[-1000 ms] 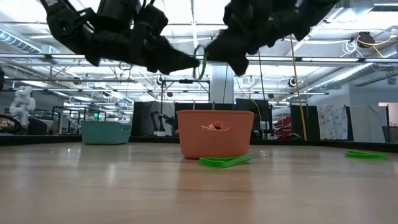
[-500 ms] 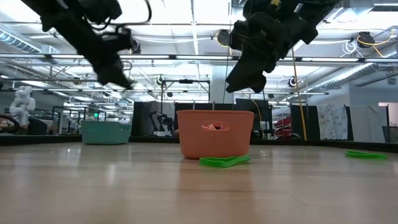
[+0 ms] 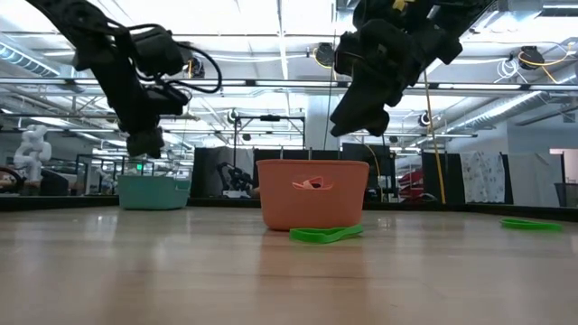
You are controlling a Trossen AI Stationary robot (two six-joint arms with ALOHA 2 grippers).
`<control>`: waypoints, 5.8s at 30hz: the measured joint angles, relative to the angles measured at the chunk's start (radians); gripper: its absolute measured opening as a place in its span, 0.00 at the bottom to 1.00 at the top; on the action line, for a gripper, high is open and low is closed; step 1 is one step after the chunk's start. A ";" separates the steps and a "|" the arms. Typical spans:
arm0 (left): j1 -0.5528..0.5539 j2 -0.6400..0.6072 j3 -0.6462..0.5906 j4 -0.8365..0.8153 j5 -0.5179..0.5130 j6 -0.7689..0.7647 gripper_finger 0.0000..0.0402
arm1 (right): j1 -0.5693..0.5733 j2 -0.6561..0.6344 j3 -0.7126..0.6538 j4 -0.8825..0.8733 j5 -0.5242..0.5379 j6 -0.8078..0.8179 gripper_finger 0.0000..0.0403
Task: Sort rubber bands into baskets
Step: Put the green rubber band into the green bin
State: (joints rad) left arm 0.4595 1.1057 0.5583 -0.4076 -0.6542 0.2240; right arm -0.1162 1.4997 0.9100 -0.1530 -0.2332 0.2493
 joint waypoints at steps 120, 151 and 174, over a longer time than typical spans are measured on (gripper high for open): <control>-0.913 0.644 0.757 -0.237 0.333 -0.062 0.00 | 0.103 -0.021 0.000 -0.171 -0.006 0.082 0.37; 0.160 -0.021 0.151 -0.224 0.517 0.253 0.00 | 0.266 -0.193 -0.006 -0.706 0.196 0.364 0.37; 0.272 0.194 0.151 -0.195 0.538 0.151 0.33 | 0.309 -0.193 -0.200 -0.659 0.239 0.503 0.37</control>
State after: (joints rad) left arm 0.7311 1.2992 0.7090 -0.6022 -0.1164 0.3752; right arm 0.1925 1.3071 0.7097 -0.8119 0.0055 0.7521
